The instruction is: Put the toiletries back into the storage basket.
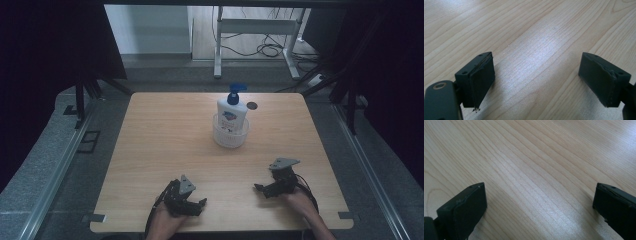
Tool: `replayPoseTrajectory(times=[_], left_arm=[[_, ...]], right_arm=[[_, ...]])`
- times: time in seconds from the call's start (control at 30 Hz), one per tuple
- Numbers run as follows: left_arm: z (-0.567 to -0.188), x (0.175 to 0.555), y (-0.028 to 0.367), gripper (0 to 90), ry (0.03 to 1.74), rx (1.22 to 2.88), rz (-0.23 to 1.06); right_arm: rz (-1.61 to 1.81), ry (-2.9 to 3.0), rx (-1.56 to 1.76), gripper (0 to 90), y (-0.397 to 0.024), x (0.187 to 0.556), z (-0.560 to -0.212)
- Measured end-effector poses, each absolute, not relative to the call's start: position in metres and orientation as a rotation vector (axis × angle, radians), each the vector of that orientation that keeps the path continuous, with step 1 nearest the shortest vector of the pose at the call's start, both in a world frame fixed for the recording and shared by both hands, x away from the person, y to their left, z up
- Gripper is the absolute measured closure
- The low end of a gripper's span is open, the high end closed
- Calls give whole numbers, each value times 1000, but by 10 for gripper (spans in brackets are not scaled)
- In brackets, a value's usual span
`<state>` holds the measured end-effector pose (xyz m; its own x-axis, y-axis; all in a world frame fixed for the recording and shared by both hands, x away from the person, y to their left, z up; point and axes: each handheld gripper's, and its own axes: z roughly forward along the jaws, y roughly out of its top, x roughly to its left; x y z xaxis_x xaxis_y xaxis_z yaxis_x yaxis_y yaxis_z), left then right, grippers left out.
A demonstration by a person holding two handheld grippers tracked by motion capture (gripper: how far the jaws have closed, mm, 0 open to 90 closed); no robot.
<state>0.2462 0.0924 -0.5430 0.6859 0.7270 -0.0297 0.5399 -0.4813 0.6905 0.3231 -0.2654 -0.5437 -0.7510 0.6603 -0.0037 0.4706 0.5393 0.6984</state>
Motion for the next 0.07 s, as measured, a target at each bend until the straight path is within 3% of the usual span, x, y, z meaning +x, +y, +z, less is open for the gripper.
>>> replayPoseTrajectory(times=[0.07], left_arm=[[-543, 246, 92, 131, 967, 2205, 349]], right_arm=[[1020, 2512, 945, 0, -266, 323, -544]])
